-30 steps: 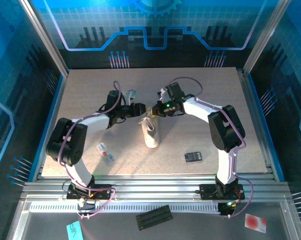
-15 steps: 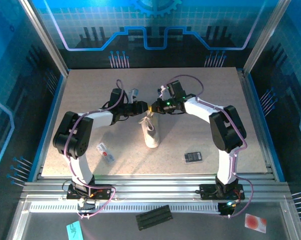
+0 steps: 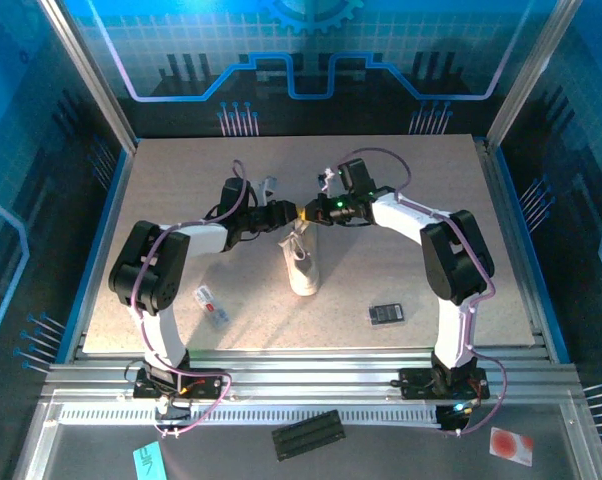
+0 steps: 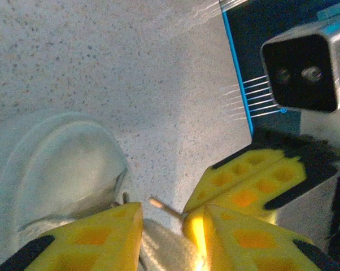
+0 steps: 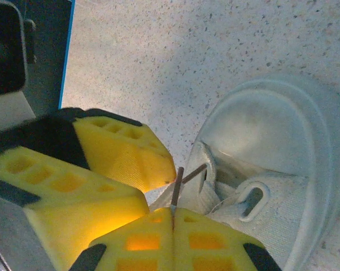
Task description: Tie the shoes
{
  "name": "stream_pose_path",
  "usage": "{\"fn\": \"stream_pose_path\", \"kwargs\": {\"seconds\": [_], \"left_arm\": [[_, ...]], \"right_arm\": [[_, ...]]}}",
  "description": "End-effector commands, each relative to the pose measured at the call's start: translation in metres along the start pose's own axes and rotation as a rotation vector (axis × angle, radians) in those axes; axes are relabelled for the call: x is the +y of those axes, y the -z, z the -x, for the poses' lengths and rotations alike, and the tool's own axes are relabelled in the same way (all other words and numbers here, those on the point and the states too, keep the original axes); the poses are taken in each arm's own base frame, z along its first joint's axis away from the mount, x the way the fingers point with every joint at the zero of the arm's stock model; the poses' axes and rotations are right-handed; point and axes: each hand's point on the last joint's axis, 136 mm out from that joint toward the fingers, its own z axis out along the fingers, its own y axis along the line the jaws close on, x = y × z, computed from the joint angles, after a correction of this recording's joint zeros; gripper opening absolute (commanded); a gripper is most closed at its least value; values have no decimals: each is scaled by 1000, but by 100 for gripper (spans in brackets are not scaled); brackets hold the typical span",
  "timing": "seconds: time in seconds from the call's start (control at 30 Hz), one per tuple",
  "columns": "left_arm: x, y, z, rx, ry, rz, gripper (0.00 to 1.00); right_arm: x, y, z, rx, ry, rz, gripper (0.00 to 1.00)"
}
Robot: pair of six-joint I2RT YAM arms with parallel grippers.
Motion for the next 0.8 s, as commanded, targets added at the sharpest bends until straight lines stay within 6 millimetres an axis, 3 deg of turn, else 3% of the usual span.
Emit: {"fn": "stream_pose_path", "kwargs": {"seconds": [0.0, 0.2, 0.43, 0.5, 0.63, 0.77], "left_arm": [[6, 2, -10, 19, 12, 20, 36], [3, 2, -18, 33, 19, -4, 31], [-9, -2, -13, 24, -2, -49, 26], [-11, -2, -13, 25, -1, -54, 21], [-10, 1, -11, 7, -13, -49, 0], [-6, 10, -7, -23, -20, -24, 0]], "right_arm": [[-1, 1, 2, 2, -13, 18, 0], [-3, -1, -1, 9, -23, 19, 0], [-4, -4, -7, 30, -26, 19, 0], [-6, -4, -8, 31, -30, 18, 0], [-6, -2, -9, 32, -28, 16, 0], [-12, 6, -9, 29, -35, 12, 0]]}}
